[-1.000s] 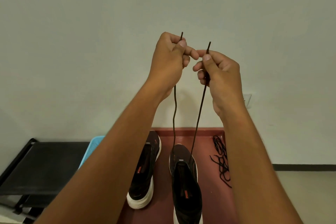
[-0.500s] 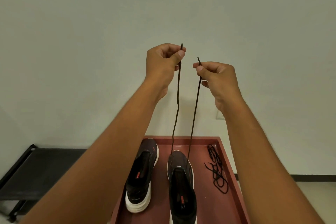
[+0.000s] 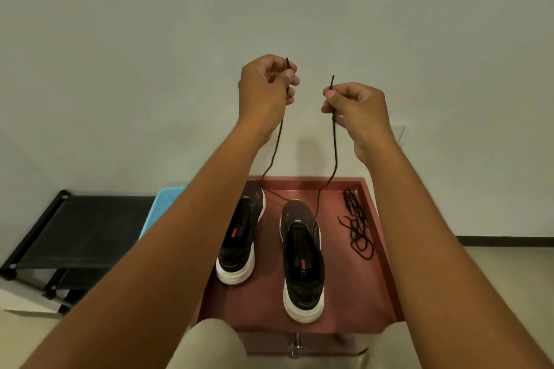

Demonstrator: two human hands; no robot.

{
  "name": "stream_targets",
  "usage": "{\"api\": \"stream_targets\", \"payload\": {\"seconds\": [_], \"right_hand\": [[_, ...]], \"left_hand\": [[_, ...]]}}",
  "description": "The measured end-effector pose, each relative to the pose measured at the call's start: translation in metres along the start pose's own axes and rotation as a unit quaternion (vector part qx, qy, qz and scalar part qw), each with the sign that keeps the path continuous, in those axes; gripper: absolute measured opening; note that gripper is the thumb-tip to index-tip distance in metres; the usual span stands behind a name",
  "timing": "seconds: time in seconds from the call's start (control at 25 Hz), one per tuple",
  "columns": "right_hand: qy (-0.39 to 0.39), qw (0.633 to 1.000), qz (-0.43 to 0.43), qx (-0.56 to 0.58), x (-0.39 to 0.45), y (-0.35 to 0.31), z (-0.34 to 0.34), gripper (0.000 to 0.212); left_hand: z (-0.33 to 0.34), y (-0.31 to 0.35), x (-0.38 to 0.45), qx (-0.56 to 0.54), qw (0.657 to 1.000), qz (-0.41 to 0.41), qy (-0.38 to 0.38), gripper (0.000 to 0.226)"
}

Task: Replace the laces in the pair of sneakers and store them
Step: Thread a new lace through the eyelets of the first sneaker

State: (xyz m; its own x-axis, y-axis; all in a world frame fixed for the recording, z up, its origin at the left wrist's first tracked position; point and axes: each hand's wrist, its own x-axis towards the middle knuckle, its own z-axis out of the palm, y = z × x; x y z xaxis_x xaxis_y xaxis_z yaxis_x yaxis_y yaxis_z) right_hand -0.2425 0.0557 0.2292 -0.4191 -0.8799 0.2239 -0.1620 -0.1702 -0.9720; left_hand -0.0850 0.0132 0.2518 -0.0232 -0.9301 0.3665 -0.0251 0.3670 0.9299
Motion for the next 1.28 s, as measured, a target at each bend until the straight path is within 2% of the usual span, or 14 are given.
{"api": "stream_targets", "payload": {"seconds": [0.12, 0.28, 0.44, 0.56, 0.64, 0.76, 1.0, 1.28], "right_hand": [[-0.025, 0.997, 0.074, 0.022, -0.007, 0.051, -0.001, 0.012], [-0.083, 0.984, 0.099, -0.122, -0.022, 0.128, -0.003, 0.011], [-0.246, 0.92, 0.084, -0.293, -0.034, 0.192, -0.009, 0.011], [-0.305, 0.878, 0.088, -0.358, -0.041, 0.226, -0.009, 0.025], [-0.311, 0.875, 0.095, -0.358, -0.046, 0.238, -0.008, 0.029], [-0.276, 0.889, 0.099, -0.35, -0.05, 0.25, -0.008, 0.02], [-0.244, 0.899, 0.093, -0.351, -0.059, 0.256, -0.011, 0.006], [-0.234, 0.912, 0.116, -0.316, -0.059, 0.254, -0.015, 0.006]], "left_hand": [[-0.001, -0.054, -0.02, 0.067, 0.998, -0.009, -0.019, 0.02], [0.002, -0.128, -0.056, 0.148, 0.986, -0.044, -0.061, 0.017], [0.005, -0.196, -0.094, 0.195, 0.969, -0.118, -0.096, 0.01], [0.007, -0.23, -0.129, 0.225, 0.954, -0.177, -0.094, 0.009], [0.008, -0.241, -0.146, 0.227, 0.947, -0.217, -0.062, 0.018], [0.013, -0.249, -0.155, 0.206, 0.937, -0.279, -0.046, 0.029], [0.015, -0.249, -0.154, 0.224, 0.933, -0.276, -0.048, 0.029], [0.016, -0.251, -0.156, 0.217, 0.933, -0.283, -0.045, 0.029]]}}
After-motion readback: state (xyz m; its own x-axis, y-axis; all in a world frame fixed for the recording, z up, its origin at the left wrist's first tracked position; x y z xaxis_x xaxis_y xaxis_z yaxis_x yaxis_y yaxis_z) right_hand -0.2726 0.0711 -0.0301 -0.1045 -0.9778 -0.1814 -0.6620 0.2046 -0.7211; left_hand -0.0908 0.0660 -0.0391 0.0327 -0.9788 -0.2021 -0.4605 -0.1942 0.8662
